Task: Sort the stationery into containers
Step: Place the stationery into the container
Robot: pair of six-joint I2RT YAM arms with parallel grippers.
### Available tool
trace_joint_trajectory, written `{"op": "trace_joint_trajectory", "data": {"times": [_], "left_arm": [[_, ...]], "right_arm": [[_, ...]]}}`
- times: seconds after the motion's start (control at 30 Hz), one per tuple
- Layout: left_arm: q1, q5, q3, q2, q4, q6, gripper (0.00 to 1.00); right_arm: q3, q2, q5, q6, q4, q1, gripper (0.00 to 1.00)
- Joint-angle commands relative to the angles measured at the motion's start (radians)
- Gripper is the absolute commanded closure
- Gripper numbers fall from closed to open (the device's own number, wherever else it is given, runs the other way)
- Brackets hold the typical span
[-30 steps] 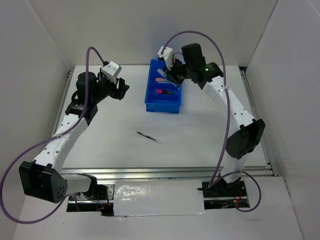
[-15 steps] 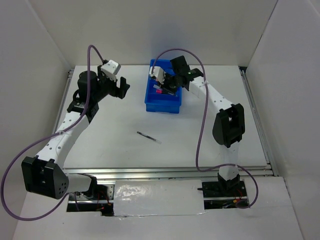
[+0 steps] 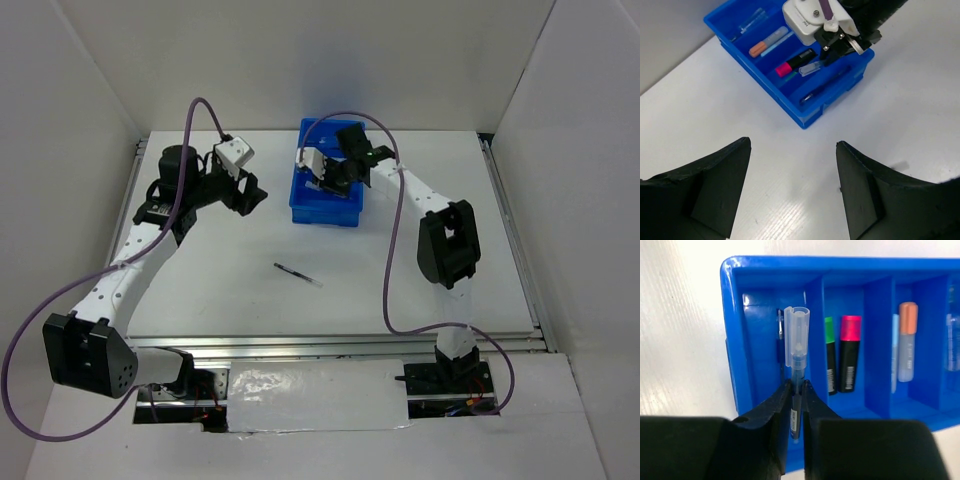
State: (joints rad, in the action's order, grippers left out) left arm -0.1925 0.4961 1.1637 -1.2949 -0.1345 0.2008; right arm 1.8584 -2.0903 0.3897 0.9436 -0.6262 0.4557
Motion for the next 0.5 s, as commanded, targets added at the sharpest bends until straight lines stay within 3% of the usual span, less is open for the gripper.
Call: {"op": "trace_joint_trajectory", "data": {"times": [0.0,0.2,0.37,0.47], "left_arm": [[0.001,0.064,-0.001,0.019,-0.030,0.019,0.19],[0.001,0.012,-0.055,0.065,-0.005,-0.034,0.19],[0.036,-0.138,-0.079,0.112,0.062,-0.095,0.17],[0.076,-0.226,-0.078,0.132,0.079,-0.179,0.17]], "right_arm": [[-0.001,-0.019,0.018,0.034,0.008,0.001,0.77],[-0.034,0.029,-0.009,-0.020,0.017,0.011,0.58],[-0.097,0.183,-0.031,-0.168,0.039,0.038,0.57],[-0.128,0.266,-0.003,-0.256,-0.035,0.112,0.59]]}}
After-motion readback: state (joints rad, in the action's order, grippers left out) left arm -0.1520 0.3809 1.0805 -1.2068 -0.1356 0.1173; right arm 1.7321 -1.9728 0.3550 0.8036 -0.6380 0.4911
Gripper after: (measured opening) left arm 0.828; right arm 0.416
